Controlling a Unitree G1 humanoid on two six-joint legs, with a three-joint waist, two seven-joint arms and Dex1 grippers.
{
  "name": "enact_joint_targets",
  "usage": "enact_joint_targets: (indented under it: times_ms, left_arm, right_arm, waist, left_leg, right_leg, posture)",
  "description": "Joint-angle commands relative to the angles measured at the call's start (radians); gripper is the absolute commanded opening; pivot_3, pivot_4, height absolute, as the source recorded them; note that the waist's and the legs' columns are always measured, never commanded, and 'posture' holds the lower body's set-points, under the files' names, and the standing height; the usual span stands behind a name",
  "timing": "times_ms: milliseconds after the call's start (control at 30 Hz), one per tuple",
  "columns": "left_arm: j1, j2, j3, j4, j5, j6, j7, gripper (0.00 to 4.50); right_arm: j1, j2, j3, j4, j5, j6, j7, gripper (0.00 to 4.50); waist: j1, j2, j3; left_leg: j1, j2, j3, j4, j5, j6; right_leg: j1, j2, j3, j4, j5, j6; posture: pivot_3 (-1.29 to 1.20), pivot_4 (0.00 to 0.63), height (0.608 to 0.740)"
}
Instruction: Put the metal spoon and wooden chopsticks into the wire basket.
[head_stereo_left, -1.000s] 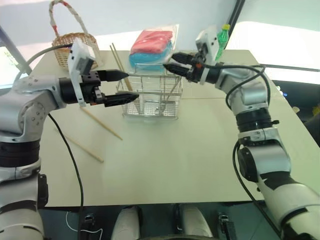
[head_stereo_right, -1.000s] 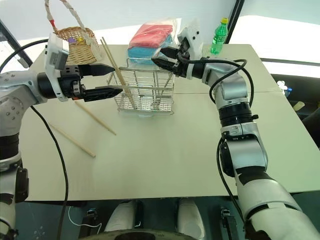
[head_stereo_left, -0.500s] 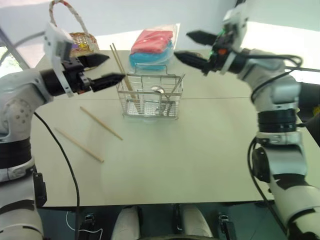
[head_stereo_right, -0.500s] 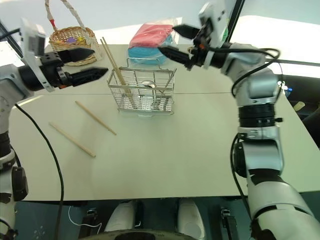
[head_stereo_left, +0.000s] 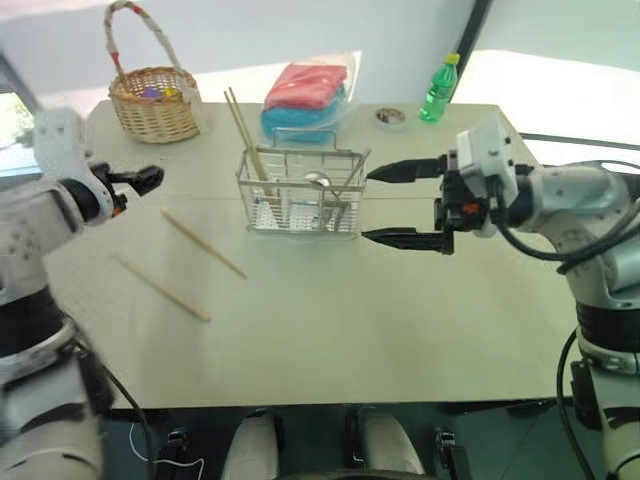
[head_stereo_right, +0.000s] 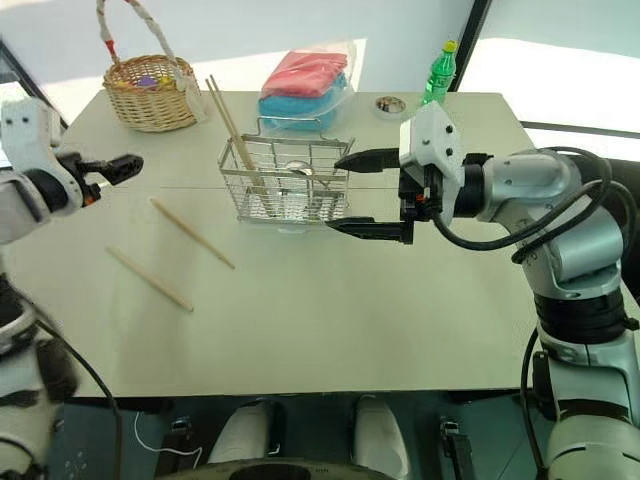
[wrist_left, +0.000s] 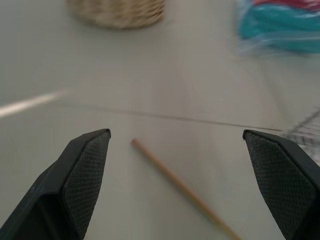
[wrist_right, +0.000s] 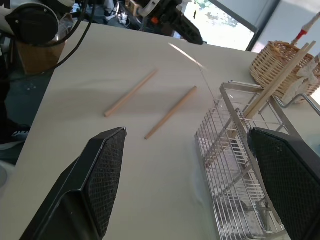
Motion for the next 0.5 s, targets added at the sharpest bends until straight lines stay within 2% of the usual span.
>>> enact_joint_targets:
  times_ms: [33, 133, 200, 500]
  left_arm:
    - [-0.020, -0.077, 0.103, -0.043, 0.136, 0.040, 0.171, 4.50]
    - [-0.030, -0.167, 0.161, -0.049, 0.214, 0.040, 0.257, 4.50]
    - [-0.039, -0.191, 0.180, -0.031, 0.252, 0.040, 0.285, 4.50]
    - [-0.094, -0.206, 0.229, 0.132, 0.354, 0.038, 0.302, 4.50]
  right_arm:
    - [0.023, 0.000, 0.006, -0.023, -0.019, -0.032, -0.014, 4.07]
    - [0.062, -0.015, 0.032, -0.026, -0.045, -0.073, 0.010, 4.07]
    - [0.068, -0.014, 0.037, -0.023, -0.049, -0.082, 0.011, 4.07]
    - [0.080, -0.004, 0.035, -0.039, -0.037, -0.076, -0.018, 4.07]
  waist:
    - [-0.002, 0.000, 0.000]
    - [0.000, -0.001, 0.000]
    - [0.000, -0.001, 0.000]
    - [0.002, -0.001, 0.000]
  left_leg:
    - [0.000, 0.000, 0.000, 0.000, 0.000, 0.000]
    - [0.000, 0.000, 0.000, -0.002, 0.000, 0.000]
    - [0.000, 0.000, 0.000, -0.002, 0.000, 0.000]
    - [0.001, 0.000, 0.000, -0.001, 0.001, -0.002]
  right_leg:
    - [-0.001, 0.000, 0.000, 0.000, 0.000, 0.000]
    - [-0.001, 0.000, 0.000, -0.001, 0.001, 0.002]
    - [-0.001, 0.000, 0.000, 0.000, 0.001, 0.002]
    - [0.000, 0.000, -0.001, -0.001, 0.001, 0.001]
  posture:
    - [0.00, 0.150, 0.723]
    - [0.00, 0.150, 0.723]
    - [0.00, 0.150, 0.723]
    - [0.00, 0.150, 0.723]
